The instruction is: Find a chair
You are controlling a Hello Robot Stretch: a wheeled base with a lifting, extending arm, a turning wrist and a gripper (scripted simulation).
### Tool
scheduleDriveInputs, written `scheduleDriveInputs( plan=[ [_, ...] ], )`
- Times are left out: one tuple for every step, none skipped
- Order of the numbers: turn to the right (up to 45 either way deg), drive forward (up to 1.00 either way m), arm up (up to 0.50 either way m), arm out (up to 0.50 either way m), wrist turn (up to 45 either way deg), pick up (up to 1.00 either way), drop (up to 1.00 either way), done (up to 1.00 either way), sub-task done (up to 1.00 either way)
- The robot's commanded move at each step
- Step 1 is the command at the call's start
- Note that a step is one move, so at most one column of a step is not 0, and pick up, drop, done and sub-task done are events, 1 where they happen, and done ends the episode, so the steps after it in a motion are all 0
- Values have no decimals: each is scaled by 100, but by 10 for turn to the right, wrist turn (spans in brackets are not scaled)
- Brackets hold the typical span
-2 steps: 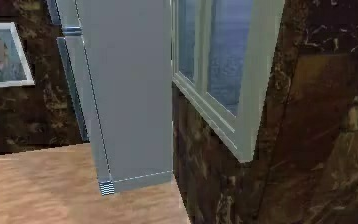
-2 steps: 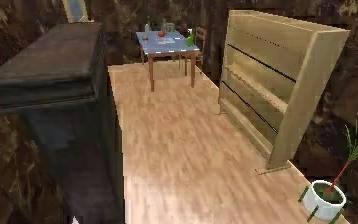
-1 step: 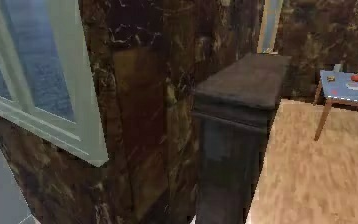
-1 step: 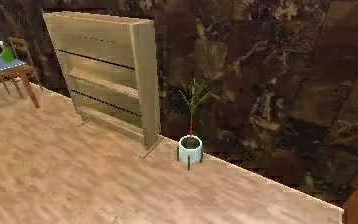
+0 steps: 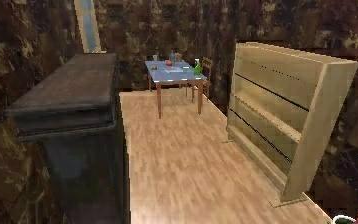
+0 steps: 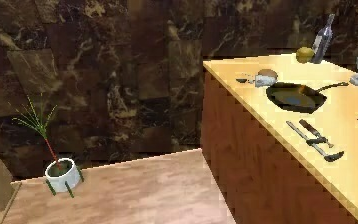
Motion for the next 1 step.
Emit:
scheduleDriveInputs(
  plan=[
    [150,0,0,0,0,0,0,0,0]
  ],
)
